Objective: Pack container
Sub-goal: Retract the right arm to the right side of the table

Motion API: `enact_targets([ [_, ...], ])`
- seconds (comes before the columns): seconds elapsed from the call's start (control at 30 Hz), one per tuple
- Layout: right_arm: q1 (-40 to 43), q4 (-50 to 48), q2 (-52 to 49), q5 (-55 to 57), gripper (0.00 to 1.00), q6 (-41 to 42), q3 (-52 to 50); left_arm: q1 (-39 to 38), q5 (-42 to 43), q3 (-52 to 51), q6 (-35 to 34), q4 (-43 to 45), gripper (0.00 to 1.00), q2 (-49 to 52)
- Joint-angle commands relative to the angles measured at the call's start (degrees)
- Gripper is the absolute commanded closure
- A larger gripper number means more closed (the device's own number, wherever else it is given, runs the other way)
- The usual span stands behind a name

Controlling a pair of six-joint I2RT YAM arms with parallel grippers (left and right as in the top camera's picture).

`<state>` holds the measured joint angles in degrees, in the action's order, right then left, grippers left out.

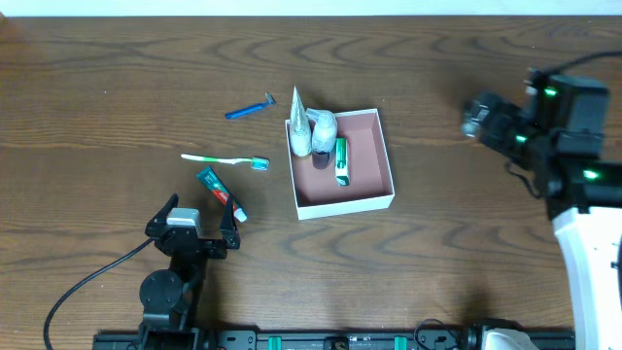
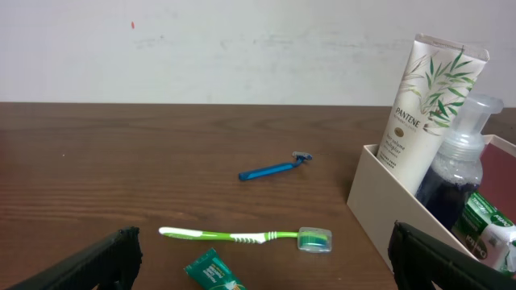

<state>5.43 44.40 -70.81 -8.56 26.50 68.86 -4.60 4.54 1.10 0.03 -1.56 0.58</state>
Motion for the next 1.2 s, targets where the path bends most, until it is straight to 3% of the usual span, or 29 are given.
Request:
enact_targets([
  [0.0,5.55,4.15,0.42,6.51,0.01,-0.20,0.68,0.20,1.05,-0.87,0.35,-2.08,0.02,-0.31],
  [0.23,10.47,10.67,0.31,10.60,0.01,-0.28,0.68,0.20,1.05,-0.87,0.37,-2.03,0.02,-0.28],
  [0.57,10.54,11.15,0.31,10.91,0.01,-0.42,0.68,0.17,1.42,-0.87,-0.26,-1.97,0.02,-0.28],
  [0.73,10.51,11.15,0.31,10.91,0.01,-0.42,0.68,0.17,1.20,-0.68,-13.62,-2.32,0.02,0.46],
  [0.83,10.51,11.15,0.31,10.91,0.01,-0.39,0.68,0.20,6.14,2.60,-16.83,-6.75,0.02,0.57],
  [0.97,10.51,11.15,0.31,10.91,0.01,-0.42,0.68,0.20,8.44,9.49,-16.20,-13.25,0.02,0.61],
  [1.17,10.51,11.15,0.31,10.91,0.01,-0.42,0.68,0.20,-1.29,23.21,-14.95,-24.52,0.02,5.53],
])
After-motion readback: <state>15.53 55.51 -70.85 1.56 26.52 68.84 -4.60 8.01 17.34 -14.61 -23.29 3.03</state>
